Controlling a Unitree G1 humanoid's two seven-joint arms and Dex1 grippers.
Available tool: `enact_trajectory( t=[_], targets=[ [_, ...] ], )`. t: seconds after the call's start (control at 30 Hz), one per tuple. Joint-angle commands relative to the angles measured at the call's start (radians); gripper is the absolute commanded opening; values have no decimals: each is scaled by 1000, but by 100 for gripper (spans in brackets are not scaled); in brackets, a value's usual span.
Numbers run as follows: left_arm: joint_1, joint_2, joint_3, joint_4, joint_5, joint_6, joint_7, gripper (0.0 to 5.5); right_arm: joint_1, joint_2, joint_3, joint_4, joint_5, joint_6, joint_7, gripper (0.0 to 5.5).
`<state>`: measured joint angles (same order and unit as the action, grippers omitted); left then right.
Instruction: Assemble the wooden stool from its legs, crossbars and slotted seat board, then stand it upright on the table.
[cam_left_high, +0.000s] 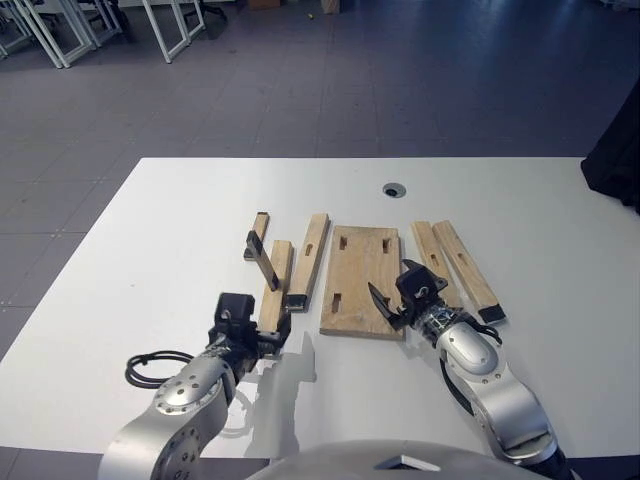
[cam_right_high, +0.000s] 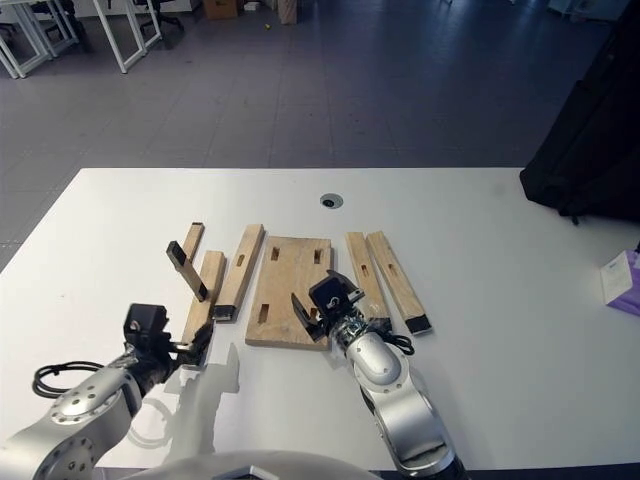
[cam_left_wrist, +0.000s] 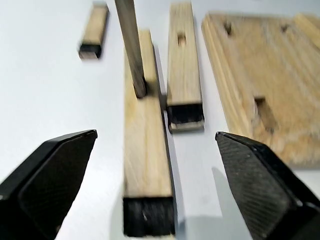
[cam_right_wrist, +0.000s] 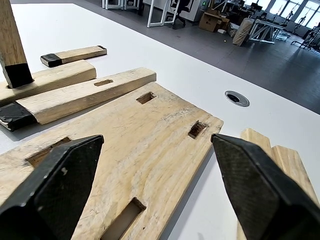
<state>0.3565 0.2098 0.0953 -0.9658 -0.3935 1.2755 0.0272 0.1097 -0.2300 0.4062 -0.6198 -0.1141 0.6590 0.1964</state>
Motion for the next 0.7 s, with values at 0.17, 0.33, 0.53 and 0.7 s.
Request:
enact_trajectory(
  t=[0.17,0.33,0.53,0.7],
  targets=[
    [18,-11,-74,283,124,-203,-2,373,-9,-5,-9,-22,-11,23,7,396],
    [28,-60,-83,368,155,-326,7,287,-51,-19,-15,-4,6,28,43,396],
    [-122,-69,40,336,119,-412,-11,203,-214,44,-284,31,159,123,68,396],
    [-485,-113,164,177,-103,-346,-21,203,-353,135,-497,48,398,290,93,470]
  ],
)
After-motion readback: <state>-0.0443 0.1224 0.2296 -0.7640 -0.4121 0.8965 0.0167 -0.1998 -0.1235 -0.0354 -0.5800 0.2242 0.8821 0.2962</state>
